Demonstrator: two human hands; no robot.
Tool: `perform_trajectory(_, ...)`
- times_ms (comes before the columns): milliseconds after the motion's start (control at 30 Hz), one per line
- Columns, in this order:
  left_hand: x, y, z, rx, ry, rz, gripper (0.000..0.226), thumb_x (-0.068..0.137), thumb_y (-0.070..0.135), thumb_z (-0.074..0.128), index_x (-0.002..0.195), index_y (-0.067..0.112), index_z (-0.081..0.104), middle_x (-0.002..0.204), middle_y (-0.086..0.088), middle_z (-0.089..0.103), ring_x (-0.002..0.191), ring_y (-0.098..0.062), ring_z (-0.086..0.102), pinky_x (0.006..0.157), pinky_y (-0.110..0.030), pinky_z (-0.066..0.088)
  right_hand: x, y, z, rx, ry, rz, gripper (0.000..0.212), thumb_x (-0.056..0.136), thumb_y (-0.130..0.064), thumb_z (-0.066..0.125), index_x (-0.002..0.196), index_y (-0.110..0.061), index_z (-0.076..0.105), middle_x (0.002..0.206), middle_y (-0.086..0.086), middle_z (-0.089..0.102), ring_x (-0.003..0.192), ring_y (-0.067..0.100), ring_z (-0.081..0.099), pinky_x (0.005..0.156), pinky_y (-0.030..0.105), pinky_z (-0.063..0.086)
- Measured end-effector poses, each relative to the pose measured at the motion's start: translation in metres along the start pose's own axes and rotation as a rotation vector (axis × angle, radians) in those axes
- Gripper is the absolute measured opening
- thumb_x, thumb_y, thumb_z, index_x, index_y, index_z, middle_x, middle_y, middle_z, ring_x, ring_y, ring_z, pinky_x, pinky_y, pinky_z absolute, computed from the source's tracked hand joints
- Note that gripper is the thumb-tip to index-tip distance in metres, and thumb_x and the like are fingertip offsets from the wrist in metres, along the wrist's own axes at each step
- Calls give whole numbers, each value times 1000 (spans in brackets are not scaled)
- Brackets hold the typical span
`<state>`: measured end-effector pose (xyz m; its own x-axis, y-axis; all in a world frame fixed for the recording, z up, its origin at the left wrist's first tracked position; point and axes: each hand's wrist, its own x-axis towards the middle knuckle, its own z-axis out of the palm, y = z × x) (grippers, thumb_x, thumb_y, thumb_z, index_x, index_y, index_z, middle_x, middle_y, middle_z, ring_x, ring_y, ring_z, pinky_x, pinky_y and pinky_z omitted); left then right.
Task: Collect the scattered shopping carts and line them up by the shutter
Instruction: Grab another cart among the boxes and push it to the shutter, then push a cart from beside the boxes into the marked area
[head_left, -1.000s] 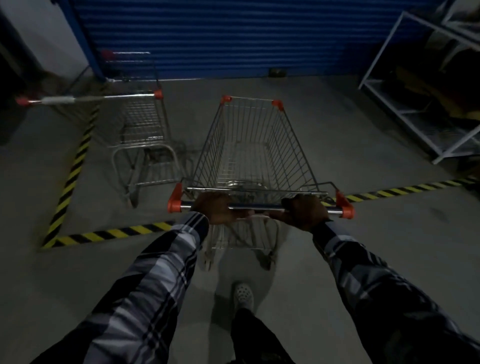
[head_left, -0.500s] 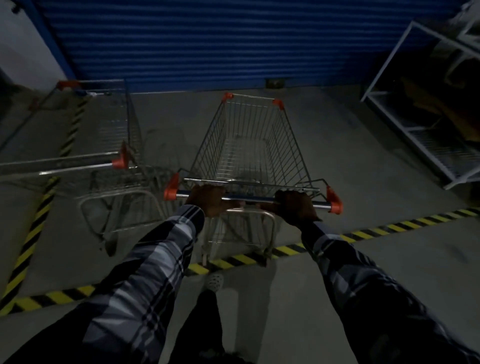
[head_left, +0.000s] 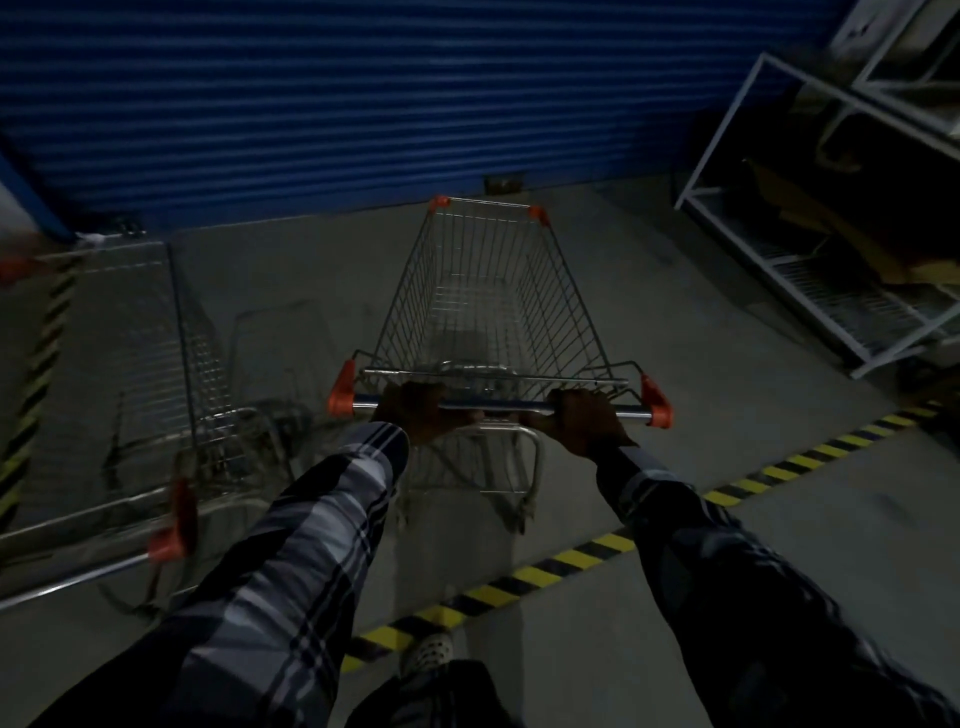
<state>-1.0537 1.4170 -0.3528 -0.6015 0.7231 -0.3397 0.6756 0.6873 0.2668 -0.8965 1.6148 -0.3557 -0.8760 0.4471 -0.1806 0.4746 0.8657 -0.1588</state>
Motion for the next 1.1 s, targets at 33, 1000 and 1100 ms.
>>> perform_trajectory(33, 4, 0, -4, 2, -4, 7, 68, 71, 92, 29, 93, 31, 49, 107, -6, 68, 101, -29, 62, 95, -41, 45, 4, -1, -2, -2, 7, 0, 78, 77, -85, 35, 98, -18, 67, 92, 6, 69, 89, 28, 64, 85, 40, 48)
perform_trajectory(1000, -422, 589, 292, 292, -313, 1555, 46, 96, 58, 47, 79, 19, 63, 77, 1, 65, 70, -20, 56, 60, -29, 33, -761, 152, 111, 252, 829, 1459, 26, 94, -42, 52, 91, -21, 66, 81, 4, 71, 75, 33, 65, 56, 29, 34)
perform_trajectory(1100, -527, 640, 353, 407, -354, 1795, 48, 97, 54, 47, 67, 18, 50, 71, -3, 60, 72, -26, 59, 60, -30, 32, -869, 141, 143, 258, 878, 1700, 21, 92, -41, 55, 93, -23, 67, 82, 0, 72, 78, 28, 66, 57, 29, 39)
